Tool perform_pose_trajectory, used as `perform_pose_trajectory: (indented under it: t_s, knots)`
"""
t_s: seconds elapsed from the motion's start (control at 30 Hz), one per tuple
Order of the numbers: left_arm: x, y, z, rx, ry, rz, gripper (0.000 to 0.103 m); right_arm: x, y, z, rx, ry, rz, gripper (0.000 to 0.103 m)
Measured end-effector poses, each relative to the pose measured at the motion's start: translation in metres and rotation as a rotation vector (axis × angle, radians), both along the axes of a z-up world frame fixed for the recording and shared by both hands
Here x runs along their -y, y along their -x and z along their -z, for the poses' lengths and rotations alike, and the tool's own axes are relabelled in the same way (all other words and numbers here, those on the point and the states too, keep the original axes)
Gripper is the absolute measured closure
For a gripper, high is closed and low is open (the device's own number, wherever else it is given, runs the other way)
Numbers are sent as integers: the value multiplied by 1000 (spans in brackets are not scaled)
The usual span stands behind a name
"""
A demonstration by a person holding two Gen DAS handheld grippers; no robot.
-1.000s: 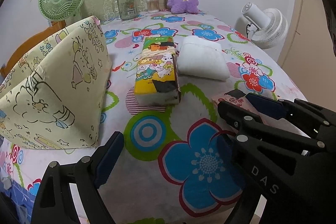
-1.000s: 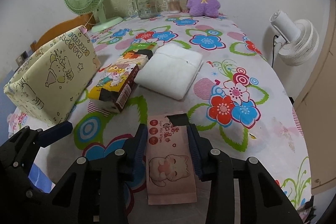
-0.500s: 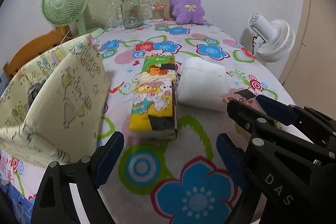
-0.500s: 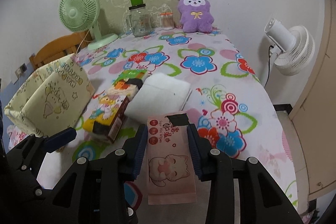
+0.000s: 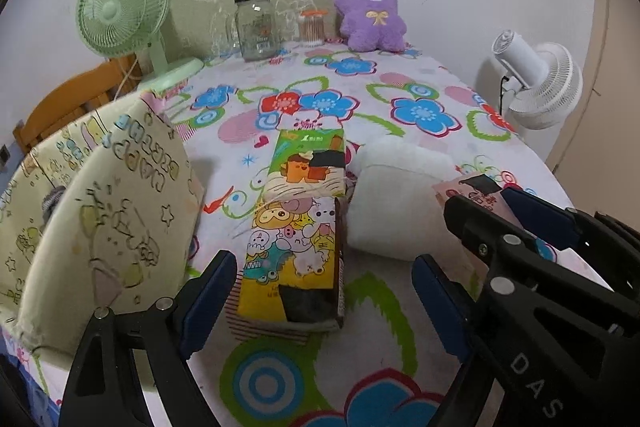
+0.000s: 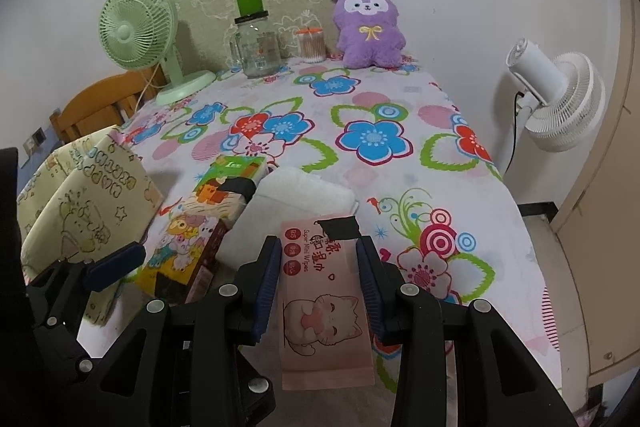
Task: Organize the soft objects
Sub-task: 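Grasp the cartoon tissue pack with the left tool while the right tool holds the envelope, then carry the tissue pack with the left tool while the right tool carries the envelope over the box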
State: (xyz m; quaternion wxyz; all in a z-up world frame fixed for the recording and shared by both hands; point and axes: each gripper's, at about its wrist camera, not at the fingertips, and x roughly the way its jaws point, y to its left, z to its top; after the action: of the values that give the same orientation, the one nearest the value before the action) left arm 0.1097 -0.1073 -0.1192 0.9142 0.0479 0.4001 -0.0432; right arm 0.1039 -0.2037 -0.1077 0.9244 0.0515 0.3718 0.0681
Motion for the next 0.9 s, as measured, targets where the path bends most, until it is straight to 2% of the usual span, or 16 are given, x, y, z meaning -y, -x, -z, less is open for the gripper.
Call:
perform_pose_trajectory:
  t_s: [0.33, 0.4, 0.47, 0.53, 0.9]
  knots:
    - [-9, -15, 12, -68, 49, -43, 27, -2, -12, 5, -19, -16, -10, 61]
    - [-8, -14, 12, -65, 52, -34, 33, -4, -13, 5, -20, -13, -11, 61]
    - [-7, -12, 10, -59, 54, -24, 45, -4, -13, 6, -22, -15, -12, 61]
    - [-8, -11, 10, -59, 57, -18, 52, -4, -12, 5, -21, -14, -11, 61]
    - [-7, 9, -2, -36, 68, 3, 54, -8, 6, -6, 6, -6, -4, 61]
